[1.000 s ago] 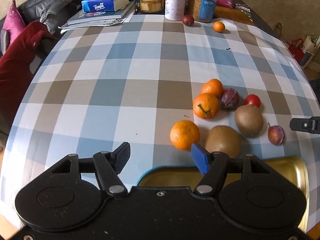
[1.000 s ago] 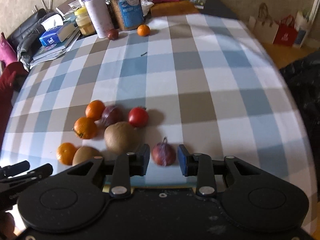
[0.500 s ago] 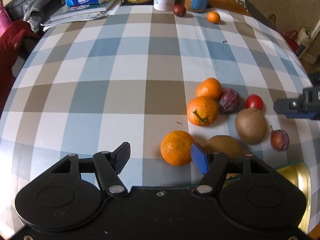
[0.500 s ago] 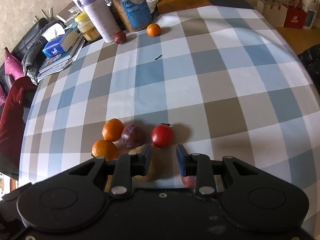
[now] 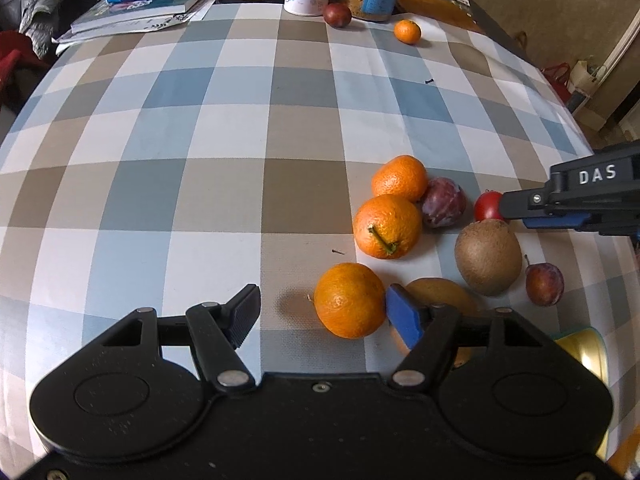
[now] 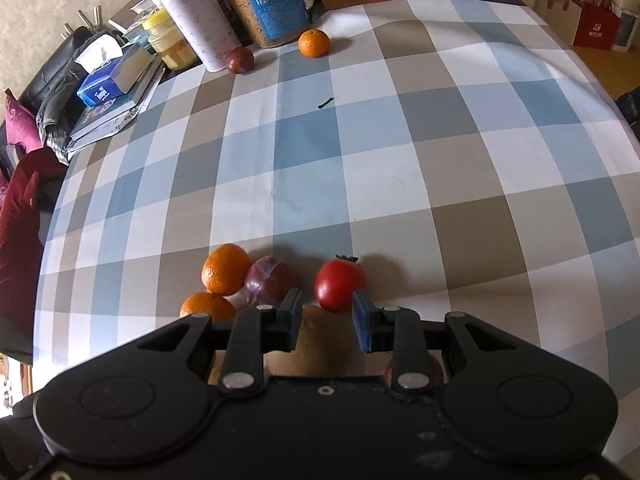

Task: Organize fruits
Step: 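Grasp a second red tomato with the right gripper while the left tool approaches a mandarin orange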

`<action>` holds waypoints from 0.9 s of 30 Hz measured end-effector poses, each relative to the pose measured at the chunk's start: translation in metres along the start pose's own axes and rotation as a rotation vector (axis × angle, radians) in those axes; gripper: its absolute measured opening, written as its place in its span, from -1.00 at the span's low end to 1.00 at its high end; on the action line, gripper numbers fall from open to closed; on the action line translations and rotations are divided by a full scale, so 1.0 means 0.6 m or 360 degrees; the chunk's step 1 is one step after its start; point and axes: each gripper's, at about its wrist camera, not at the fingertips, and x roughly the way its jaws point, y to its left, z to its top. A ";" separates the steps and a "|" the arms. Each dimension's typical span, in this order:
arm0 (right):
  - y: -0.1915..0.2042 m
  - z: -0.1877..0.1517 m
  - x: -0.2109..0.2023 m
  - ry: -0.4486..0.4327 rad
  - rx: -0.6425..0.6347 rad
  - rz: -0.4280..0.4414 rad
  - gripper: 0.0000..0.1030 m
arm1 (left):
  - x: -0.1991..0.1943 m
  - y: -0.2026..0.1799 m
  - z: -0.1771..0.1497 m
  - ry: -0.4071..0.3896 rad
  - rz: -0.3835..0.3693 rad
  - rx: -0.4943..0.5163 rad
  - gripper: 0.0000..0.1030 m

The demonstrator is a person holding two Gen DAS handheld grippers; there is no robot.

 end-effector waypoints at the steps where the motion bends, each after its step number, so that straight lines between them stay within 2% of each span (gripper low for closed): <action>1: 0.002 0.001 0.002 0.0003 -0.0004 -0.0004 -0.40 | 0.000 0.003 0.000 0.0000 -0.0009 -0.0014 0.43; 12: 0.012 0.006 0.027 -0.0016 -0.0036 -0.0151 -0.40 | -0.009 0.015 -0.003 -0.0041 0.0003 -0.0065 0.43; 20: 0.020 0.011 0.035 -0.0039 -0.0068 -0.0202 -0.33 | -0.001 0.014 0.006 -0.0032 -0.0014 -0.0093 0.45; 27: 0.010 0.015 0.055 0.0043 -0.0044 -0.0161 -0.31 | 0.012 0.009 0.009 0.0019 -0.0051 -0.0103 0.45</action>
